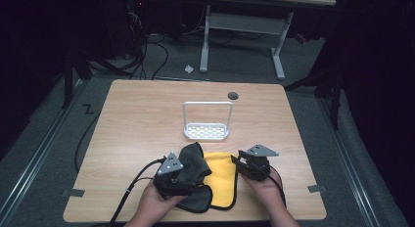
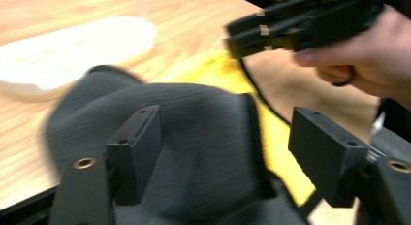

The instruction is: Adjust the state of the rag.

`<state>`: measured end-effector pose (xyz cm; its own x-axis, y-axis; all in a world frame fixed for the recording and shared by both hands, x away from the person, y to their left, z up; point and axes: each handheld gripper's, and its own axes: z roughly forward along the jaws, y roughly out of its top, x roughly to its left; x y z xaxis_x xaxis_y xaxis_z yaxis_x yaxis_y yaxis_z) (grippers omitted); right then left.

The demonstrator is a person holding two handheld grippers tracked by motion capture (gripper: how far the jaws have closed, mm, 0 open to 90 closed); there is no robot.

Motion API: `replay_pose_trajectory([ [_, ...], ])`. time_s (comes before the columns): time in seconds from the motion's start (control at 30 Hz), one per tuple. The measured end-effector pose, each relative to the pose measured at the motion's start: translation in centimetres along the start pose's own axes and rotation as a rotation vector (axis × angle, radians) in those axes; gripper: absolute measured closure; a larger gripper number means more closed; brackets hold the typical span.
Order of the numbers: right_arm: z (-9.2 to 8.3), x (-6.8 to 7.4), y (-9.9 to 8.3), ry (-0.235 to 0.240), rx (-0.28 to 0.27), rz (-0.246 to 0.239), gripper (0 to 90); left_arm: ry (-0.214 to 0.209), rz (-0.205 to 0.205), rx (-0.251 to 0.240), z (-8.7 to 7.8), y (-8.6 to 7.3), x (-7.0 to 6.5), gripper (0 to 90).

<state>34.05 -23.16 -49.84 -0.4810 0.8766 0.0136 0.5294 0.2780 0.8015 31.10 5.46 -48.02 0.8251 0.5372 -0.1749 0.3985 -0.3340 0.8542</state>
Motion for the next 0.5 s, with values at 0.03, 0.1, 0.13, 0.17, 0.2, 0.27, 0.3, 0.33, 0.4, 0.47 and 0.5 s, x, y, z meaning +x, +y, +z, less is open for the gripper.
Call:
replay_pose_trajectory([
  [0.03, 0.1, 0.0, -0.1, -0.001, 0.003, 0.0, 57.3, 0.016, 0.011, 0.023, 0.5, -0.1, -0.2, 29.2],
  [0.1, 0.4, 0.0, -0.2, 0.005, 0.013, 0.009, 54.5, 0.051, 0.022, 0.104, 1.6, -0.5, -0.1, 42.2],
  [0.13, 0.5, -0.1, -0.3, 0.01, 0.018, 0.012, 53.3, 0.062, 0.024, 0.112, 1.8, -0.7, 0.0, 50.4],
  [0.17, 0.6, -0.1, -0.4, 0.016, 0.026, 0.022, 51.3, 0.067, 0.014, 0.107, 1.8, -0.9, 0.2, 58.0],
  [0.2, 0.8, -0.1, -0.4, 0.02, 0.035, 0.026, 49.3, 0.066, 0.01, 0.104, 1.6, -1.0, 0.6, 65.0],
  [0.27, 1.2, -0.1, -0.6, 0.023, 0.048, 0.027, 46.6, 0.074, -0.003, 0.087, 0.8, -0.9, 1.2, 73.1],
  [0.3, 1.5, -0.1, -0.7, 0.022, 0.057, 0.019, 45.8, 0.08, -0.01, 0.075, 0.4, -0.8, 1.5, 75.0],
  [0.33, 1.7, 0.0, -0.8, 0.02, 0.071, 0.017, 45.3, 0.09, -0.01, 0.065, -0.1, -0.7, 1.9, 75.9],
  [0.4, 2.3, 0.0, -1.0, 0.021, 0.099, 0.014, 45.5, 0.11, -0.02, 0.049, -1.2, -0.7, 2.8, 76.8],
  [0.47, 2.6, 0.1, -1.2, 0.02, 0.119, 0.003, 49.8, 0.133, -0.042, 0.038, -2.3, -0.9, 3.9, 77.1],
  [0.5, 2.7, 0.1, -1.2, 0.013, 0.123, -0.007, 53.5, 0.141, -0.061, 0.029, -2.8, -1.0, 4.5, 77.3],
])
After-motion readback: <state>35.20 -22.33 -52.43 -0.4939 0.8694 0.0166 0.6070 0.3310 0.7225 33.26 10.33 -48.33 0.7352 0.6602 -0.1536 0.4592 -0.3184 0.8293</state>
